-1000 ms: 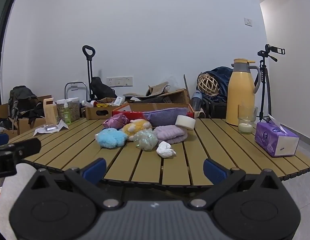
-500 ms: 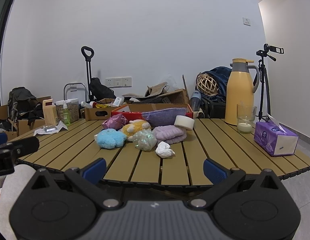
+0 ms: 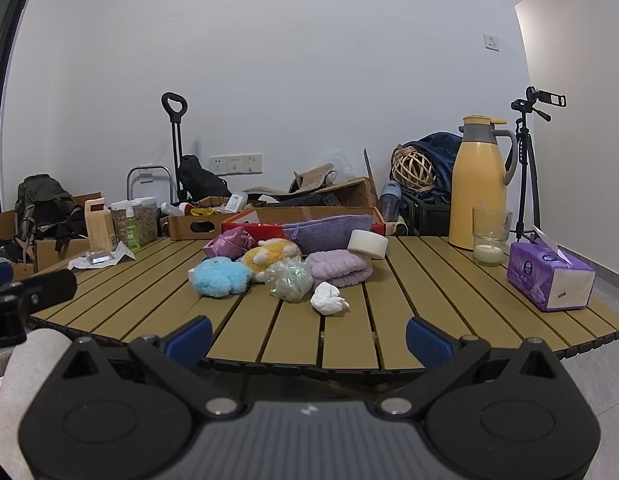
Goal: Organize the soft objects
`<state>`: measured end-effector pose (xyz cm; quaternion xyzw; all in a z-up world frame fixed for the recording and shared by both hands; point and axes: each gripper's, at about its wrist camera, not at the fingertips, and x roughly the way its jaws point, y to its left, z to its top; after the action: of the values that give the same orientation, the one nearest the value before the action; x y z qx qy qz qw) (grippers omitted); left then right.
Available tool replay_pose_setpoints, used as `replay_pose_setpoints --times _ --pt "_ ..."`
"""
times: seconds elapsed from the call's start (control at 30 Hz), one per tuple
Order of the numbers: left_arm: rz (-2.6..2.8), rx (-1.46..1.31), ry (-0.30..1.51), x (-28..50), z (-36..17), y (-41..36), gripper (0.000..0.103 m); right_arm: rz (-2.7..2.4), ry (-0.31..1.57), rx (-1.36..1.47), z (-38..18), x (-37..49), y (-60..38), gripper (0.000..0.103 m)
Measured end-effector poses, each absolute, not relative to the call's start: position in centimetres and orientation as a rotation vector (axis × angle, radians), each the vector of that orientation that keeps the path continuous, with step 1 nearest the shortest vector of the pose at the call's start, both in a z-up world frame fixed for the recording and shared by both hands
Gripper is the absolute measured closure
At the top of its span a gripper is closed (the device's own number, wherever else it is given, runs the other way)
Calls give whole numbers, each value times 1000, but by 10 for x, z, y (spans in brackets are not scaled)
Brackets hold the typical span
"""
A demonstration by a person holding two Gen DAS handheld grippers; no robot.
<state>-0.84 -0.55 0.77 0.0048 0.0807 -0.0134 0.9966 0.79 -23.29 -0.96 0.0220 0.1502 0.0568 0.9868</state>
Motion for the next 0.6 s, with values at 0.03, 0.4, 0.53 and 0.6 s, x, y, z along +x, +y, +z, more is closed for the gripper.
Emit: replay_pose_setpoints --times 0.03,0.4,0.53,0.6 --pt "-27 10 162 -8 8 -5 0 114 303 45 -10 8 -233 0" --pt "-27 10 162 -8 9 -6 0 114 301 46 -10 8 -233 0" --pt "-27 11 161 -9 8 -6 0 114 300 46 -10 8 -233 0" --pt "-28 11 161 -8 8 -5 0 114 301 47 -10 8 -234 0"
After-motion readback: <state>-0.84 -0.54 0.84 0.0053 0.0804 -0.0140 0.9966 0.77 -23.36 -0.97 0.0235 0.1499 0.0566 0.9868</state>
